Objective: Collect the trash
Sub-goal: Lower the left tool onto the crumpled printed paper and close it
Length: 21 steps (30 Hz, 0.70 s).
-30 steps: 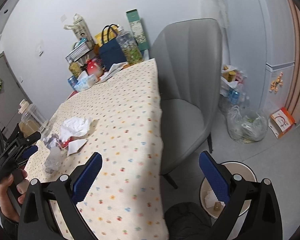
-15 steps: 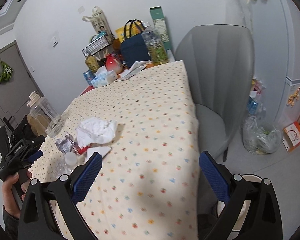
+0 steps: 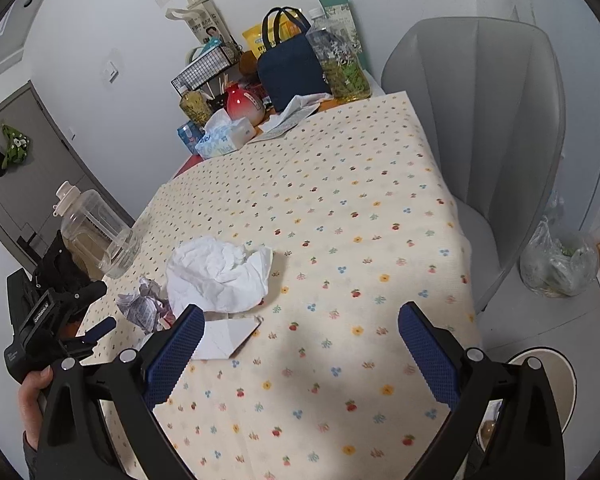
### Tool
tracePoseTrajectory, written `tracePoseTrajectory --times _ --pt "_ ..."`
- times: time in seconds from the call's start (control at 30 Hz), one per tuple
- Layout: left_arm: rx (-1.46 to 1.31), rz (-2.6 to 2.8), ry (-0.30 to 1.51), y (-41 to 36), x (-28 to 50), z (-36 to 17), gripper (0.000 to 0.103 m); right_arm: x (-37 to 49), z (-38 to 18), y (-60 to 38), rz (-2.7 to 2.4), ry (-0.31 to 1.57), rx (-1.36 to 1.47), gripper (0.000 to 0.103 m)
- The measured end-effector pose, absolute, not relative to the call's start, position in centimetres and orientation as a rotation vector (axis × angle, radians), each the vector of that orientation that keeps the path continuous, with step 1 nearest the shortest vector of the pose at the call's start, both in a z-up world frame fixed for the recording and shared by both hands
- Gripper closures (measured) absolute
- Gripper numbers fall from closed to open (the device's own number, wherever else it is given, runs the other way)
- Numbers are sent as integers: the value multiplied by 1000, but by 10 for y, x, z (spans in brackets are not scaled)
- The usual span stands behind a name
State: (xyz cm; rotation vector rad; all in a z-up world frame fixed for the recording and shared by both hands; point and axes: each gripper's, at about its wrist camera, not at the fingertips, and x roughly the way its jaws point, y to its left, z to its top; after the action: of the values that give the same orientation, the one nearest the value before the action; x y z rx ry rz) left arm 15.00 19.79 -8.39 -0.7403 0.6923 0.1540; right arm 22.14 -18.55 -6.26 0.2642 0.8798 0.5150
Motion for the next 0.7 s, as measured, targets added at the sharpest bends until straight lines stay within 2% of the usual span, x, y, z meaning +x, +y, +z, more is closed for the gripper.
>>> tracePoseTrajectory --times 0.27,0.4,0.53,0.67,0.7 --pt "-708 171 730 185 174 -85 11 245 -83 -164 522 967 320 8" --pt "-748 176 776 184 182 -96 26 256 -94 -153 511 1010 344 11" --pt "-789 154 805 185 182 -108 55 266 -103 -148 493 1065 399 20" --pt "-813 153 784 192 174 -108 71 277 -107 -140 515 1096 445 35" --pt "-815 155 778 193 172 -106 71 279 -108 -138 532 1104 452 41"
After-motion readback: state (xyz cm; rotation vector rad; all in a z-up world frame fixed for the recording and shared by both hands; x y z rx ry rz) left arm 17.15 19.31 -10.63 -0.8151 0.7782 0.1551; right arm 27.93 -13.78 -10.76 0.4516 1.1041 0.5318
